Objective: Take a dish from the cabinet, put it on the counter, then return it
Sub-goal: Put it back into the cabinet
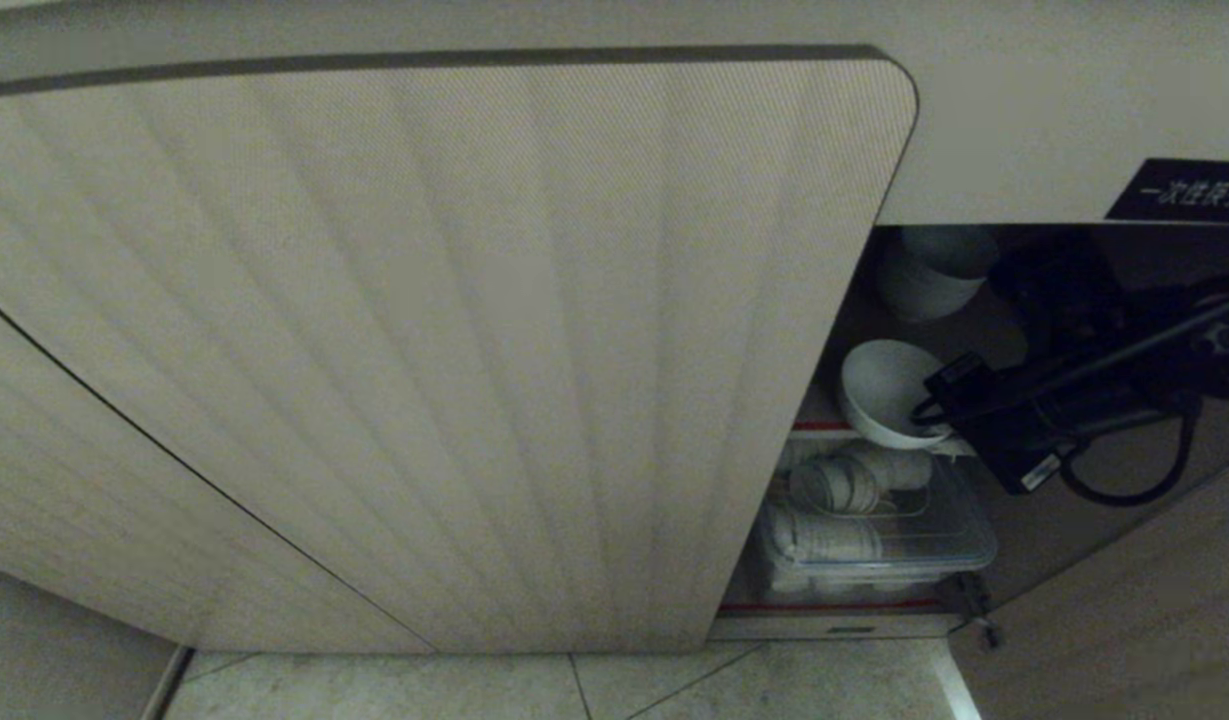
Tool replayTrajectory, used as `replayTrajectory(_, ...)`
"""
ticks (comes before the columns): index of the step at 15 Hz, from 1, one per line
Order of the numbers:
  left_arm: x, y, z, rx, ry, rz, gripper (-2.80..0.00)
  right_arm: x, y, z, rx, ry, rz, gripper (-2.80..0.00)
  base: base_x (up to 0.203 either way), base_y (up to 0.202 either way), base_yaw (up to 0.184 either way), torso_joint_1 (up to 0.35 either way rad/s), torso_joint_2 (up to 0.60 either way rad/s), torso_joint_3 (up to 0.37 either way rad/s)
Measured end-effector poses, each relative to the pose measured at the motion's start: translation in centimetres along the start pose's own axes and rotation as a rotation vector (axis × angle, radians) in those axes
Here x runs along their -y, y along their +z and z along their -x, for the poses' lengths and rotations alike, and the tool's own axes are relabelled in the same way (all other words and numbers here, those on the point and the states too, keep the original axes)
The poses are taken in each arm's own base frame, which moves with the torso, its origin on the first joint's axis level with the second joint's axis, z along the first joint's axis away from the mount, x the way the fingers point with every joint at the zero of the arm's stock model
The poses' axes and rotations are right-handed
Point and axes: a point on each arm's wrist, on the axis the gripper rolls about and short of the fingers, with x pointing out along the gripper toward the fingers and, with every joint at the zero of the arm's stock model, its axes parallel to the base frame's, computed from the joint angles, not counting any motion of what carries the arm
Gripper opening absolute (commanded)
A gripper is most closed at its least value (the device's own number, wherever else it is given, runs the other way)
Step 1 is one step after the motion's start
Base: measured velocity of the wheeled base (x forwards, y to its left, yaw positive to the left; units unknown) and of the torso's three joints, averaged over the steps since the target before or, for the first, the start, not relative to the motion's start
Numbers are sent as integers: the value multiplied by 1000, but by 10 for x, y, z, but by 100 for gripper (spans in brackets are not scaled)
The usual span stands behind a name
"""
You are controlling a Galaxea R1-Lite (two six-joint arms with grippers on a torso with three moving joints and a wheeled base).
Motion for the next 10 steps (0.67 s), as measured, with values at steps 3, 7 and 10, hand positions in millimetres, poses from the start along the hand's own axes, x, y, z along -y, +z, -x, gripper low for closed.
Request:
replayTrajectory(3, 0, 0, 0, 0, 0, 0, -280, -1, 1, -3, 8, 7, 1, -280, 0, 0, 0, 0, 0, 0)
replayTrajectory(7, 0, 0, 0, 0, 0, 0, -280, -3, 2, -7, 17, 26, 79, -280, 0, 0, 0, 0, 0, 0)
replayTrajectory(10, 0, 0, 0, 0, 0, 0, -280, -3, 2, -11, 15, 34, 141, -280, 0, 0, 0, 0, 0, 0)
